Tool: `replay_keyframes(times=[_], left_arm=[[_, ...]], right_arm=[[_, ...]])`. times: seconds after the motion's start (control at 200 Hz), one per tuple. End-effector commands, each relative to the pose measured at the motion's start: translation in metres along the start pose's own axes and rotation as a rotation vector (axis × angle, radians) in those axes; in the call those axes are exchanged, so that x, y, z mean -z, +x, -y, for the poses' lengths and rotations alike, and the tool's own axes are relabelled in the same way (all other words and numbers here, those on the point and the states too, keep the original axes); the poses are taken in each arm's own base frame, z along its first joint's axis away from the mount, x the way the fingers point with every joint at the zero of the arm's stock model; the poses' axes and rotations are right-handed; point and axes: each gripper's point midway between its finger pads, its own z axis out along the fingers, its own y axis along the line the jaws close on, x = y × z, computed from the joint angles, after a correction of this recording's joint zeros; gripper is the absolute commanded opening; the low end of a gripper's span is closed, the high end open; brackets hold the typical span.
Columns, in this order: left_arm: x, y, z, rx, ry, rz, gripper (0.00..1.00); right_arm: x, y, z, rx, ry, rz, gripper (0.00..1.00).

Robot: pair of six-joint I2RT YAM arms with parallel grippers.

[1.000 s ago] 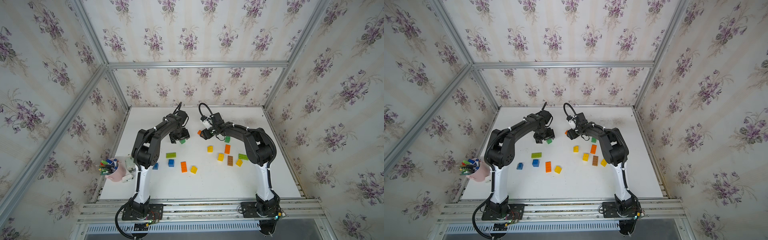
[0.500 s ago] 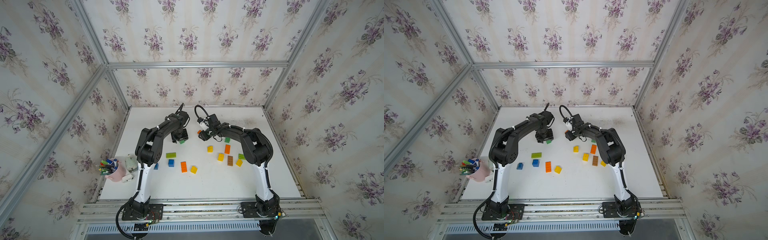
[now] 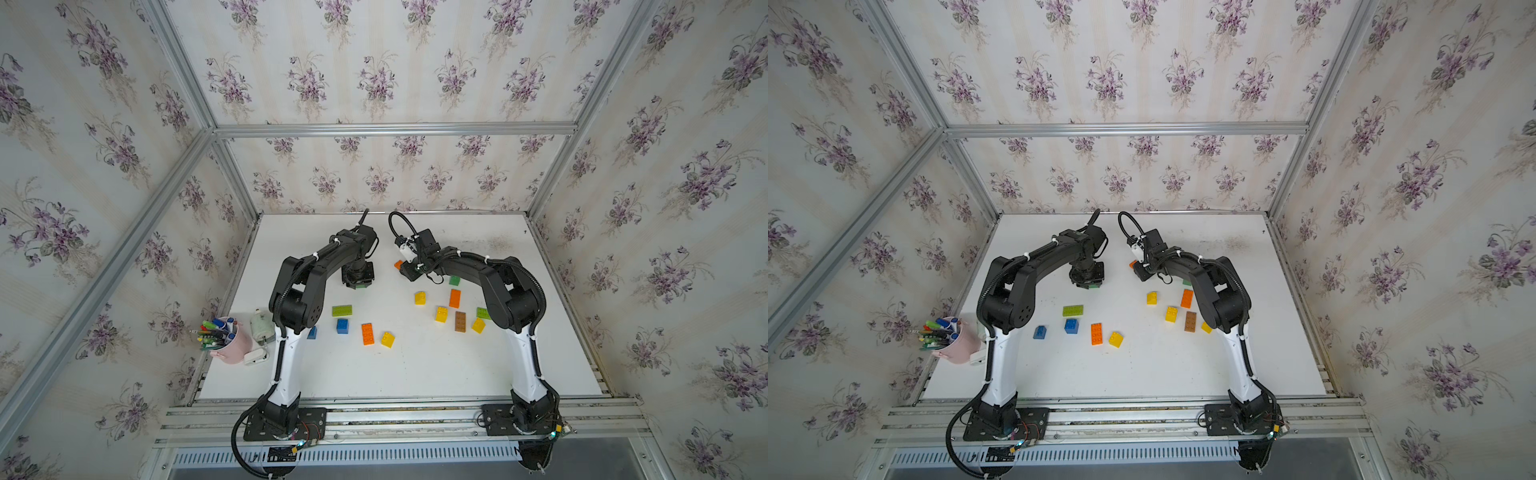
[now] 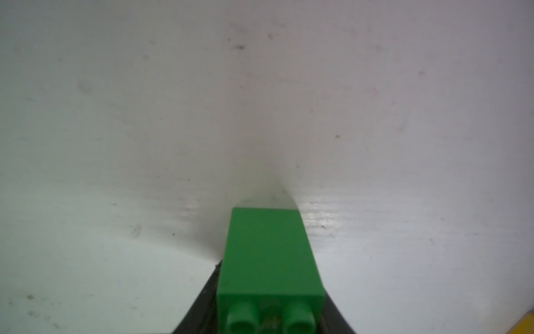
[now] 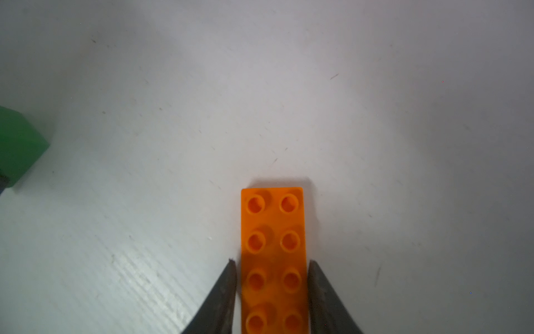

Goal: Assemble a fork with lego
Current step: Move the lego brick at the center of the board.

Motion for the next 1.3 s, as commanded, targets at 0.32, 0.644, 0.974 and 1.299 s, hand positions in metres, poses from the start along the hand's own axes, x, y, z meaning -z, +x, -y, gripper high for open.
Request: replay_keyframes(times=[0.32, 0.644, 0.974, 1.299], left_arm=[[0.010, 0.038, 0.014, -0.028, 0.077, -0.042, 0.39], [0.024, 0.040, 0.004, -0.017, 0.043, 0.003, 0.61], [0.024, 0.003, -0.005, -0.012, 0.039, 0.054, 0.69], [0.013, -0.015, 0.003, -0.045, 0.044, 0.027, 0.56]], right_arm=[[0.031, 0.029, -0.029, 0.140, -0.088, -0.049, 0.28], [0.041, 0.025, -0.060, 0.177, -0.140, -0.022, 0.29], [0.039, 0.025, -0.064, 0.166, -0.152, -0.024, 0.31], [0.036, 0.032, -0.062, 0.162, -0.147, -0.041, 0.31]])
